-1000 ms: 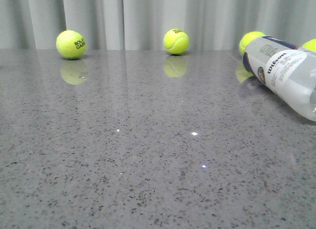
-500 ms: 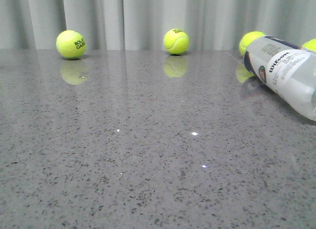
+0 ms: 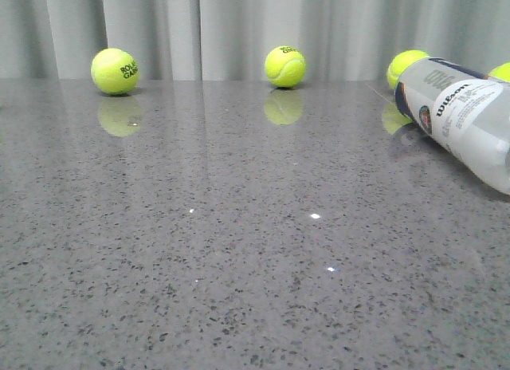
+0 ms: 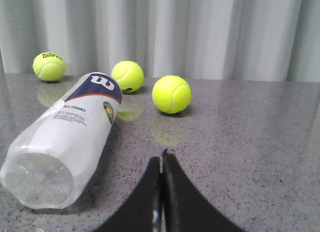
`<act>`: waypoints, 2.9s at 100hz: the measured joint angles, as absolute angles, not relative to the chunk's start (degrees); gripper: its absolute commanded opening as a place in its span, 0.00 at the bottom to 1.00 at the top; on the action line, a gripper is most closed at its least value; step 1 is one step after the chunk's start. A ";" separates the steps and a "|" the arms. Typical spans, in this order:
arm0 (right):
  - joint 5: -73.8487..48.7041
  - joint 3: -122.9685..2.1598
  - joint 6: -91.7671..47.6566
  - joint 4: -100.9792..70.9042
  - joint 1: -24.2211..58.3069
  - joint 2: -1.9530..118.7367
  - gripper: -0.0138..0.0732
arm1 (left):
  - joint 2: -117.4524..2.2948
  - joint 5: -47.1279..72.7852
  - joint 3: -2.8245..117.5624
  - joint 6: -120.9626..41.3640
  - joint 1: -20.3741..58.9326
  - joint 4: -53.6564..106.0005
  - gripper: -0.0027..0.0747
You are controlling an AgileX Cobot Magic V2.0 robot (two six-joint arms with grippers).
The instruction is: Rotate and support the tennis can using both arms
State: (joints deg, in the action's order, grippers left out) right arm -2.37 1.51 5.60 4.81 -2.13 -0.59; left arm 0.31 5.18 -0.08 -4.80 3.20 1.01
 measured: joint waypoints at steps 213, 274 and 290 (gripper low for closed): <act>-57.11 -69.94 0.81 -24.15 0.25 91.62 0.52 | 0.31 5.18 -0.08 -4.80 3.20 1.01 0.01; -54.81 -77.73 -45.76 -21.97 15.14 91.51 0.39 | 0.31 5.18 -0.08 -4.80 3.20 1.01 0.01; -54.54 -77.85 -65.75 -19.92 20.23 92.60 0.39 | 0.31 5.18 -0.08 -4.80 3.20 1.01 0.01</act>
